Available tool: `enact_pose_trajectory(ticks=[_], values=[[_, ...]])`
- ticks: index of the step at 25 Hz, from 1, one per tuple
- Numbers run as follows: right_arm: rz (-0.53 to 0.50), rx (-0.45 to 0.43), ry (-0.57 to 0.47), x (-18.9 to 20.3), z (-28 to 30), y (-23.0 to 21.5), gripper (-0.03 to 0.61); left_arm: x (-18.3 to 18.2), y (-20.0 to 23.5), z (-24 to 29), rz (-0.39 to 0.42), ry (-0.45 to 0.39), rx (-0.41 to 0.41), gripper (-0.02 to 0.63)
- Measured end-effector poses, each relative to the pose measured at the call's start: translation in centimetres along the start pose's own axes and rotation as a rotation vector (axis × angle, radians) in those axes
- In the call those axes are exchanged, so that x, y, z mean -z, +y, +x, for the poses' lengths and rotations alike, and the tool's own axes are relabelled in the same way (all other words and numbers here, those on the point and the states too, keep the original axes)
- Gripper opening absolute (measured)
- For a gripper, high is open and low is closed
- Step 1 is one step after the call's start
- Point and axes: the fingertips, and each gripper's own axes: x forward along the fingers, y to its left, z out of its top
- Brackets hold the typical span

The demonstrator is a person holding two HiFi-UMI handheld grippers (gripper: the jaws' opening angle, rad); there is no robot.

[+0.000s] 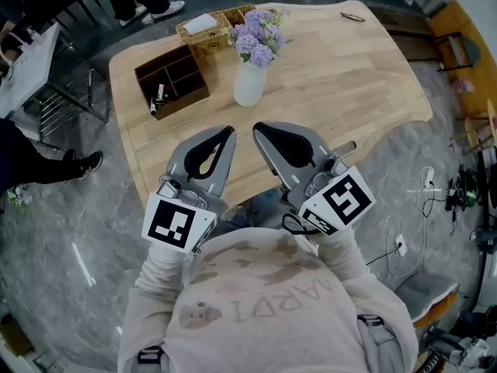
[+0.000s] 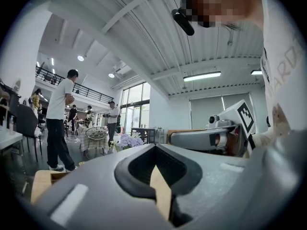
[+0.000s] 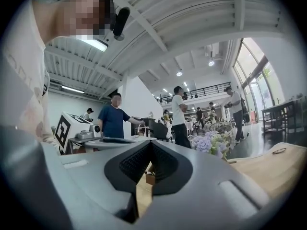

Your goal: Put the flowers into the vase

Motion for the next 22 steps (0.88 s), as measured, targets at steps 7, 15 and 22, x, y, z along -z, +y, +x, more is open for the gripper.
enact_pose_trajectory(ticks=[7, 15, 22], values=[[0.002, -0.001, -0.011, 0.1, 0.4, 1.0, 0.025, -0.1, 0.4, -1.3, -0.012, 0.000, -0.014, 0.000], [-0.008, -0.004, -0.018, -0.4, 0.5, 1.6, 0.025, -0.6, 0.7, -1.9, -0.030, -0.003, -0.019, 0.000], [-0.012, 0.003, -0.025, -0.7, 0.1, 1.8, 0.025, -0.8, 0.1, -1.6, -0.025, -0.014, 0.001, 0.000]])
